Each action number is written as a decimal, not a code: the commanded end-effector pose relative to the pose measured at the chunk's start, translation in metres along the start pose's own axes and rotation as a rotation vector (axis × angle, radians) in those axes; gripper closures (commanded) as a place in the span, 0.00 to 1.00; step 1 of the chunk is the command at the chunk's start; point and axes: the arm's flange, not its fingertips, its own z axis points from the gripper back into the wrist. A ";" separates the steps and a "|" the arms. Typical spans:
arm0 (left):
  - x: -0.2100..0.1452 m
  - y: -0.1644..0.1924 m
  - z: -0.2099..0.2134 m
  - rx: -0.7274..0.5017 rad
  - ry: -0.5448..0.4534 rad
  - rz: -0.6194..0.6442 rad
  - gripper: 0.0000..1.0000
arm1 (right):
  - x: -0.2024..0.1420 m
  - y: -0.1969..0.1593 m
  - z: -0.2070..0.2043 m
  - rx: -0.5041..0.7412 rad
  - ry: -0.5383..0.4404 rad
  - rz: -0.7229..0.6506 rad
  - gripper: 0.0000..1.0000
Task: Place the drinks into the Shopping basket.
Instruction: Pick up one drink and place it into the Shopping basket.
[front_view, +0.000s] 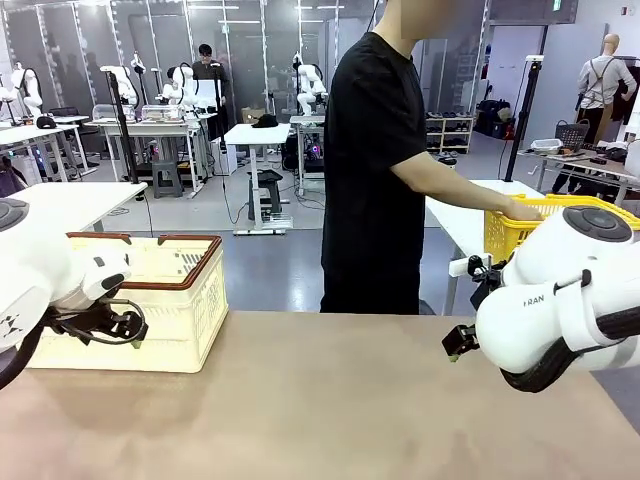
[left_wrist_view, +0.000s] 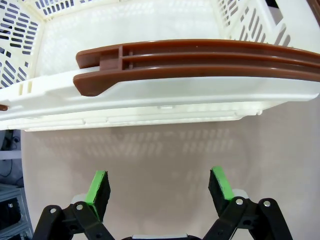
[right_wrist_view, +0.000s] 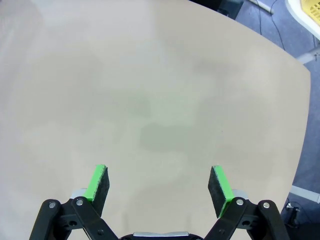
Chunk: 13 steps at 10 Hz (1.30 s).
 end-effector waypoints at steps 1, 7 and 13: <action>0.000 0.000 0.000 0.004 0.000 0.001 0.00 | 0.000 0.000 0.000 0.002 -0.001 0.008 0.00; 0.000 0.000 0.000 0.004 0.000 0.001 0.00 | 0.000 0.000 0.000 0.002 -0.001 0.008 0.00; 0.000 0.000 0.000 0.004 0.000 0.001 0.00 | 0.000 0.000 0.000 0.002 -0.001 0.008 0.00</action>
